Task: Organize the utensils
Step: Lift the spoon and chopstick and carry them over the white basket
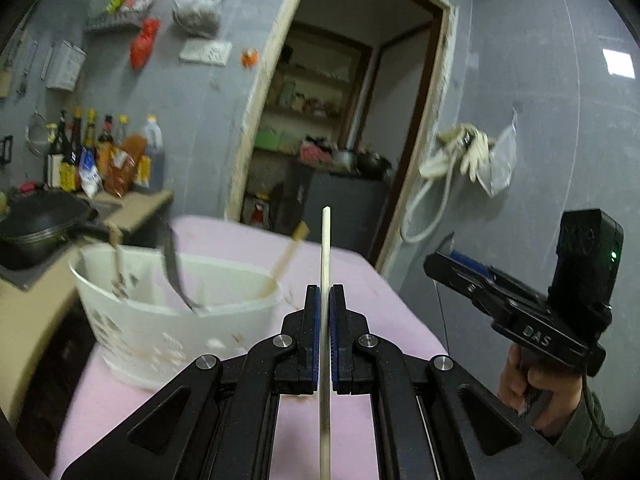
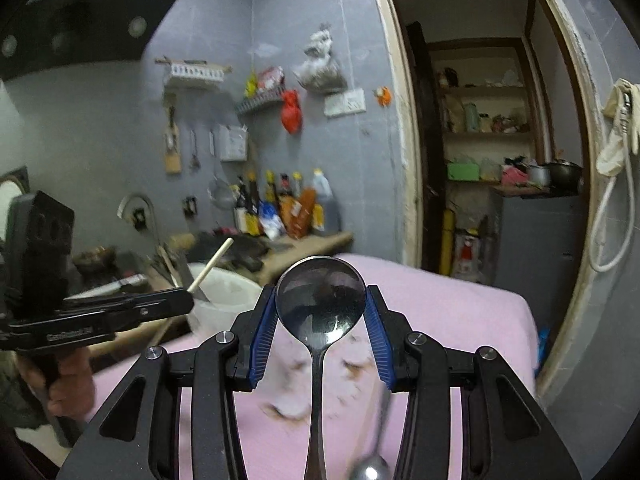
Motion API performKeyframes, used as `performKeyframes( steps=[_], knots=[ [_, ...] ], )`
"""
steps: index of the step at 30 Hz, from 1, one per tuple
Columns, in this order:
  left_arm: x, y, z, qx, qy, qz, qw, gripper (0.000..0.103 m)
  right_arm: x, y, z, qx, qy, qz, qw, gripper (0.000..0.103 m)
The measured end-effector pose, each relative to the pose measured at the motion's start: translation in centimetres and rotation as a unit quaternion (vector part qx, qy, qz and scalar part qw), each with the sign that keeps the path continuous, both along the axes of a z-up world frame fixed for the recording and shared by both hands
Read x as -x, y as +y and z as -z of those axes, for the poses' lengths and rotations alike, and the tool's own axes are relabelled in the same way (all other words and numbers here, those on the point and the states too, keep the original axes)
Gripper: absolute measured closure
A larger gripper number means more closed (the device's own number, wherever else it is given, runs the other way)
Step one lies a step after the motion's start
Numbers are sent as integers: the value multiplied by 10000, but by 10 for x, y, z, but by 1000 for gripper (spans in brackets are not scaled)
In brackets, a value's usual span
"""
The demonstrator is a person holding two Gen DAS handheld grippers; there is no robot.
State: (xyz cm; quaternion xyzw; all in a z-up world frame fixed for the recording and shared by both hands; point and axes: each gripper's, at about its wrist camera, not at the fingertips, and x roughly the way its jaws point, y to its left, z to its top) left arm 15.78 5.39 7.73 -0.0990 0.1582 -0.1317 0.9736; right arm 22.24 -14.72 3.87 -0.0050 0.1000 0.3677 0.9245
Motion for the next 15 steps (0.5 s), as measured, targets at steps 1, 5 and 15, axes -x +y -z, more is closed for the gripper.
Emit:
performKeyframes(
  steps=[1,5,15],
  knots=[
    [1,5,-6,13,-66,-51,10000,101,1,7,-7,-89,-49,-82,9999,63],
    [2,37,-31,201,-399,-270,9986,101,0,29,-27,-354,-205,-317,9987,63],
    [-27,126,-76,589,-1126,-1127,9855,101,-12,101,-62,-1097,-643,-380,9912,63]
  ],
)
